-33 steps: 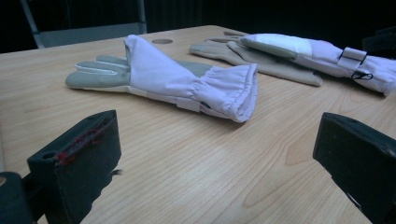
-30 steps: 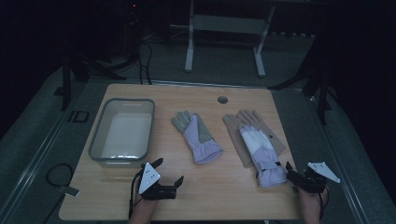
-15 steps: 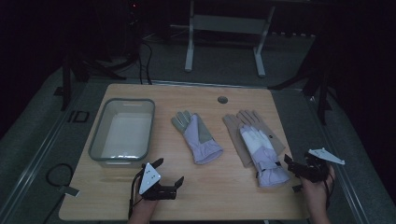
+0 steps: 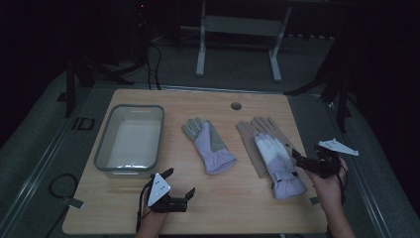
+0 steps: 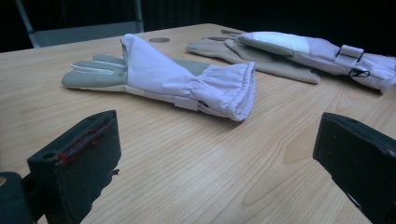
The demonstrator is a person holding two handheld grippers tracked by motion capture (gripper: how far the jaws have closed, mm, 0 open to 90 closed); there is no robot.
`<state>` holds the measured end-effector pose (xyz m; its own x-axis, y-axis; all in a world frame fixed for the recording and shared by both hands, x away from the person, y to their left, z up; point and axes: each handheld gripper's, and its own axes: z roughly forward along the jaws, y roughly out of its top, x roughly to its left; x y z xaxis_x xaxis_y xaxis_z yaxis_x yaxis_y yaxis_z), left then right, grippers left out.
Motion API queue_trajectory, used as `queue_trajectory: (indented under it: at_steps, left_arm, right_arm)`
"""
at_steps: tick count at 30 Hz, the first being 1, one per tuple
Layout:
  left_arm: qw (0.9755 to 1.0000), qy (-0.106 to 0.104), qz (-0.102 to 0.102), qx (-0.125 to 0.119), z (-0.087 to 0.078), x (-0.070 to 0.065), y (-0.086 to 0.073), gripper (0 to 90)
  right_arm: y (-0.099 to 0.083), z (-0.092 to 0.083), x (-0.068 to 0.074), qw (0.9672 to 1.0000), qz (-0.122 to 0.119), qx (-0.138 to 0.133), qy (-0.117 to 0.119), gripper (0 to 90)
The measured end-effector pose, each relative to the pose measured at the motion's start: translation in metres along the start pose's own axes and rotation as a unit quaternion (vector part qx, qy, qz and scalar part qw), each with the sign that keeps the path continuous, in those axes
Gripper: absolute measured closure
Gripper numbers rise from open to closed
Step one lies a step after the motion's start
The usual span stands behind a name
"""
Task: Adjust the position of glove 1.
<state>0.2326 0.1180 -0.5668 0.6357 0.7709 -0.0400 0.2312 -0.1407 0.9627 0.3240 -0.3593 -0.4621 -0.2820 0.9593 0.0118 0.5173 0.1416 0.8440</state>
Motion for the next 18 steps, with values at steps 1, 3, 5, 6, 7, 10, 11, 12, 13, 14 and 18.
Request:
queue_trajectory:
  at_steps: [1, 3, 5, 6, 7, 10, 11, 12, 13, 14, 18]
  left_arm:
    - [1.0000, 0.000, 0.000, 0.000, 0.000, 0.000, 0.000, 1.1]
    - [1.0000, 0.000, -0.002, 0.000, 0.000, 0.000, 0.000, 1.1]
    - [1.0000, 0.000, -0.003, -0.001, 0.000, 0.000, 0.000, 1.1]
    - [1.0000, 0.000, -0.003, -0.001, 0.000, 0.000, 0.000, 1.1]
    - [1.0000, -0.001, -0.001, 0.000, 0.000, 0.000, 0.000, 1.1]
    - [1.0000, -0.002, -0.001, 0.000, 0.000, 0.000, 0.000, 1.1]
    - [1.0000, -0.002, -0.002, 0.000, 0.000, 0.000, 0.000, 1.1]
    - [1.0000, -0.002, -0.004, -0.002, 0.000, 0.001, 0.000, 1.1]
    - [1.0000, -0.002, -0.004, -0.002, 0.000, 0.001, 0.000, 1.1]
    - [1.0000, -0.003, -0.004, -0.002, 0.000, 0.001, 0.000, 1.1]
    - [1.0000, -0.004, -0.003, -0.003, -0.001, 0.001, 0.000, 1.1]
  right_arm:
    - [0.000, 0.000, 0.000, 1.0000, 0.000, 0.000, 0.000, 10.5]
    - [0.003, 0.002, 0.003, 1.0000, -0.004, 0.002, 0.006, 10.5]
    - [0.013, 0.009, 0.017, 0.9998, -0.009, 0.003, 0.018, 13.1]
    - [0.016, 0.011, 0.019, 0.9996, -0.012, 0.006, 0.025, 13.5]
    - [0.016, 0.011, 0.019, 0.9996, -0.012, 0.006, 0.025, 13.5]
    - [0.024, 0.017, 0.035, 0.9989, -0.032, 0.006, 0.034, 17.9]
    - [0.026, 0.019, 0.039, 0.9985, -0.037, 0.007, 0.038, 17.9]
    - [0.027, 0.021, 0.043, 0.9983, -0.040, 0.009, 0.041, 17.9]
    - [0.027, 0.021, 0.043, 0.9983, -0.040, 0.009, 0.041, 17.9]
    - [0.029, 0.023, 0.047, 0.9982, -0.042, 0.008, 0.043, 19.0]
    - [0.033, 0.031, 0.064, 0.9965, -0.057, 0.004, 0.061, 23.5]
